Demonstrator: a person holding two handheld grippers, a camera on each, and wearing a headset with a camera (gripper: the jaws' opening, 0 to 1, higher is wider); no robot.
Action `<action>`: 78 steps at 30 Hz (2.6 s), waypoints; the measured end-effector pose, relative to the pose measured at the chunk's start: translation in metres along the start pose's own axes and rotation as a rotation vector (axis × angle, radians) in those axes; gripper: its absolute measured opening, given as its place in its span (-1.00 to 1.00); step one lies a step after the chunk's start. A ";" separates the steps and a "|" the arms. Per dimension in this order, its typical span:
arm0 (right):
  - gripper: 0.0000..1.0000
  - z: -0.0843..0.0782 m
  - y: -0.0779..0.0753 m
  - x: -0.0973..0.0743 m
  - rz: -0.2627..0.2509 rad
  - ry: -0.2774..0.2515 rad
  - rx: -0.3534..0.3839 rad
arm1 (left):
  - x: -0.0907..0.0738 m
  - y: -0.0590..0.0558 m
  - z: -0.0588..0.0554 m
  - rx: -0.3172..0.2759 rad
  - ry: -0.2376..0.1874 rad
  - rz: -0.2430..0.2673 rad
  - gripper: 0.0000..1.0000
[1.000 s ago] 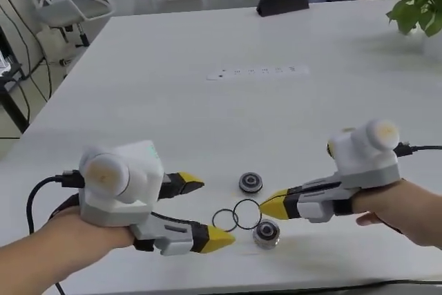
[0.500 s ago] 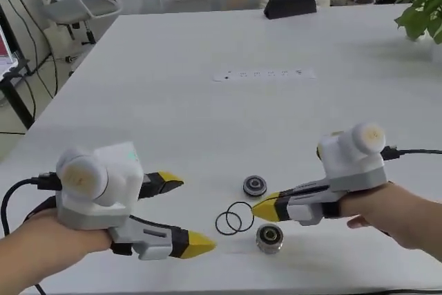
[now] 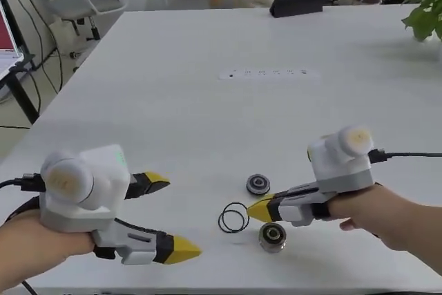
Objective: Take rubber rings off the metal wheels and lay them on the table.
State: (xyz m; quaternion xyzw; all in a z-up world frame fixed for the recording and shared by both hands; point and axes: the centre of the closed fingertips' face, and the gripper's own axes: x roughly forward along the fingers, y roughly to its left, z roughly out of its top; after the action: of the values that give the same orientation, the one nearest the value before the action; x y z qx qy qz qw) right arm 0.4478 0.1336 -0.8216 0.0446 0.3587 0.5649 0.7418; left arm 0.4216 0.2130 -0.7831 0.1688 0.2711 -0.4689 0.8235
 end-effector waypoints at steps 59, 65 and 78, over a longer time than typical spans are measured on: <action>-0.71 0.012 -0.024 -0.021 -0.142 -0.044 -0.038 | 0.003 0.011 0.012 0.037 0.008 0.005 0.37; -0.69 0.014 -0.034 -0.033 -0.173 -0.063 -0.051 | 0.008 0.014 0.019 0.035 -0.002 0.002 0.34; -0.65 0.011 -0.051 -0.046 -0.222 -0.080 -0.075 | 0.021 0.020 0.027 0.035 -0.002 -0.004 0.27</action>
State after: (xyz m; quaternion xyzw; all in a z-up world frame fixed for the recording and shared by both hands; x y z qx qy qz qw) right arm 0.4907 0.0788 -0.8156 -0.0006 0.3102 0.4901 0.8146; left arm 0.4553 0.1941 -0.7740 0.1820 0.2624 -0.4755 0.8197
